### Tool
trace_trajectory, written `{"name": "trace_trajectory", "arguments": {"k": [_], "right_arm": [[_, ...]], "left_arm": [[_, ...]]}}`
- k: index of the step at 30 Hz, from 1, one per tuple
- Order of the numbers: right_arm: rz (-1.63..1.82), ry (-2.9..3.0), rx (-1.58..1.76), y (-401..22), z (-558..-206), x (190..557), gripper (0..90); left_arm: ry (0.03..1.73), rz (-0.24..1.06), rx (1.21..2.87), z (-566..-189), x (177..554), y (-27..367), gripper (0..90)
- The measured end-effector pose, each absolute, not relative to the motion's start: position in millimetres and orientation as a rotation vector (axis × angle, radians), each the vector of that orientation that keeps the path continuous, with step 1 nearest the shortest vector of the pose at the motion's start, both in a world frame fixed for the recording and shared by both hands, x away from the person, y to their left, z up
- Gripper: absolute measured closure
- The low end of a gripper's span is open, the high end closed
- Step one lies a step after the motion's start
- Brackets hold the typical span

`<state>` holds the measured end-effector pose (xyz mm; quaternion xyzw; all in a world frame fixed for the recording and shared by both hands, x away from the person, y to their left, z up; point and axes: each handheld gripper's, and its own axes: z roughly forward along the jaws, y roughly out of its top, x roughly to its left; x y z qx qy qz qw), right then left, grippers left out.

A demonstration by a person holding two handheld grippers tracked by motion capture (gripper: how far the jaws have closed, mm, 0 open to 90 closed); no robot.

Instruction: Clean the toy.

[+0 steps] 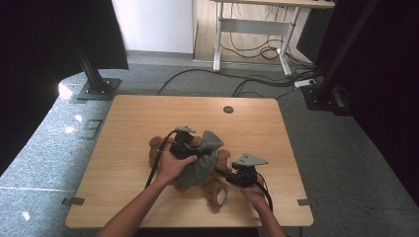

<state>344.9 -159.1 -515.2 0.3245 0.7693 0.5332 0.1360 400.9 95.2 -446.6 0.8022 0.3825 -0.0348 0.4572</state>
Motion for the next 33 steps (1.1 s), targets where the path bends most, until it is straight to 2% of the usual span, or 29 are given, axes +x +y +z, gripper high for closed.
{"name": "trace_trajectory", "arguments": {"k": [3, 5, 6, 9, 11, 20, 23, 28, 33], "right_arm": [[1.549, 2.222, 0.946, -160, -516, 346, 63.7], [1.545, 2.225, 0.95, -161, -516, 346, 63.8], [1.547, 2.226, 0.949, -162, -516, 345, 63.8], [1.566, 2.228, 0.944, -162, -516, 345, 63.8], [1.56, 2.227, 0.935, -161, -515, 345, 63.8], [1.562, 2.227, 0.933, -162, -516, 345, 63.8], [1.568, 2.229, 0.934, -162, -517, 346, 63.8], [1.567, 2.237, 0.933, -162, -517, 347, 63.8], [1.57, 2.236, 0.934, -162, -517, 347, 63.8]], "left_arm": [[0.964, -0.045, 1.961, -445, 398, 113, 72.0], [1.011, 0.043, 1.971, -444, 400, 132, 71.9], [1.031, 0.042, 1.964, -446, 402, 140, 71.9], [1.095, -0.067, 1.868, -453, 411, 171, 71.7], [1.103, -0.075, 1.829, -453, 411, 186, 71.7], [1.202, 0.051, 1.759, -441, 414, 239, 71.5], [1.233, 0.054, 1.745, -442, 416, 255, 71.3], [1.185, 0.019, 1.736, -438, 418, 247, 71.1], [1.098, -0.003, 1.806, -429, 422, 205, 70.9]]}}
